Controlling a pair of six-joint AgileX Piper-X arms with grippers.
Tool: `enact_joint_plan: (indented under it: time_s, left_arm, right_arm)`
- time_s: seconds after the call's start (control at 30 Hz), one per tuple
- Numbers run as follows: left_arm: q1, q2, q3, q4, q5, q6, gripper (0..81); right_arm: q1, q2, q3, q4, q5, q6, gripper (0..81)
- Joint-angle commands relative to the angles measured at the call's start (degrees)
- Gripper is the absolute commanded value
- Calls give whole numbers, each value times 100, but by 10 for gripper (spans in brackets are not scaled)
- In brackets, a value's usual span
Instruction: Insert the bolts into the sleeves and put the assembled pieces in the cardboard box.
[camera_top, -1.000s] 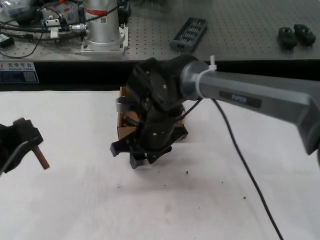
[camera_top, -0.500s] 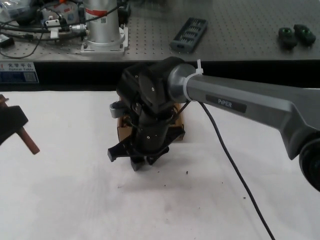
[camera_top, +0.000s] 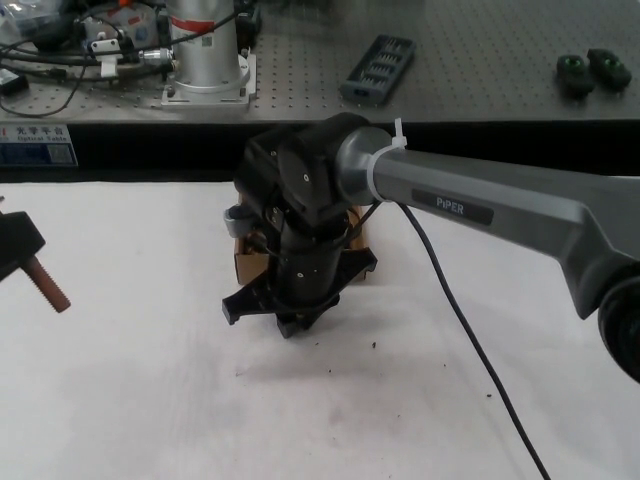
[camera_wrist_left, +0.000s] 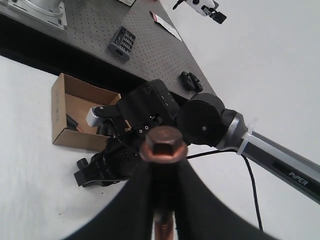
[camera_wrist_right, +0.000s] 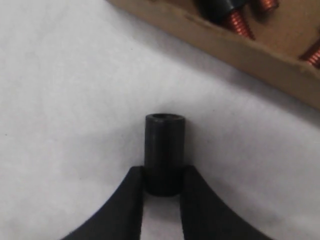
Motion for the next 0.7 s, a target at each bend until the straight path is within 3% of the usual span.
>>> enact_joint_plan:
  time_s: [0.0, 0.17, 0.67]
  left_arm:
    - [8, -44, -19, -61, 32, -49, 6]
    - [8, -44, -19, 65, 9, -19, 6]
    - [8, -29, -19, 99, -103, 33, 6]
  right_arm:
    - [3, 66, -50, 208, 83, -43, 141]
    - [3, 66, -50, 599, 62, -43, 89]
    - [146, -334, -9, 1664, -116, -431, 88]
